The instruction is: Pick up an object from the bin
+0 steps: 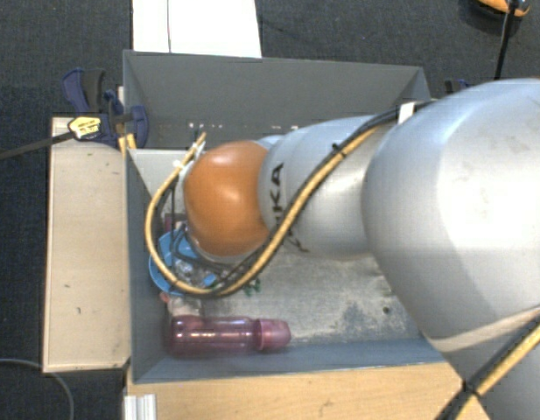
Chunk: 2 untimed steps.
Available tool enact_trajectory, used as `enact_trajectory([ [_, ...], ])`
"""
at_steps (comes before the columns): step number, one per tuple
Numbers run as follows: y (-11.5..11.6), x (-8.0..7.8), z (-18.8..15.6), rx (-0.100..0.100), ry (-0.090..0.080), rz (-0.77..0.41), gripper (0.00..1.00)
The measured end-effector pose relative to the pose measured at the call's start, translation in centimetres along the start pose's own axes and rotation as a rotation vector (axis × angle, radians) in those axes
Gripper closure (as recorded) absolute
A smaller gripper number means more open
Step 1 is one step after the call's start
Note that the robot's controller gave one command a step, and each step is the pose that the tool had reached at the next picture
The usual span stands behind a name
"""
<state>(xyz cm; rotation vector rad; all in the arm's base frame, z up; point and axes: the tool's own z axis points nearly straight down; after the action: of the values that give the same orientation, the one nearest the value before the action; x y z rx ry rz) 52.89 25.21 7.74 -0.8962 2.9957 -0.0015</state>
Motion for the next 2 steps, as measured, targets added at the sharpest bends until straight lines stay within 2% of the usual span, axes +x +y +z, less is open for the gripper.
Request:
enact_trajectory([
  [1, 0.0, 0.1, -1.9, -0.002, 0.007, 0.005, 1.0],
  [2, 0.0, -0.1, -3.9, -0.002, -0.001, 0.005, 1.0],
])
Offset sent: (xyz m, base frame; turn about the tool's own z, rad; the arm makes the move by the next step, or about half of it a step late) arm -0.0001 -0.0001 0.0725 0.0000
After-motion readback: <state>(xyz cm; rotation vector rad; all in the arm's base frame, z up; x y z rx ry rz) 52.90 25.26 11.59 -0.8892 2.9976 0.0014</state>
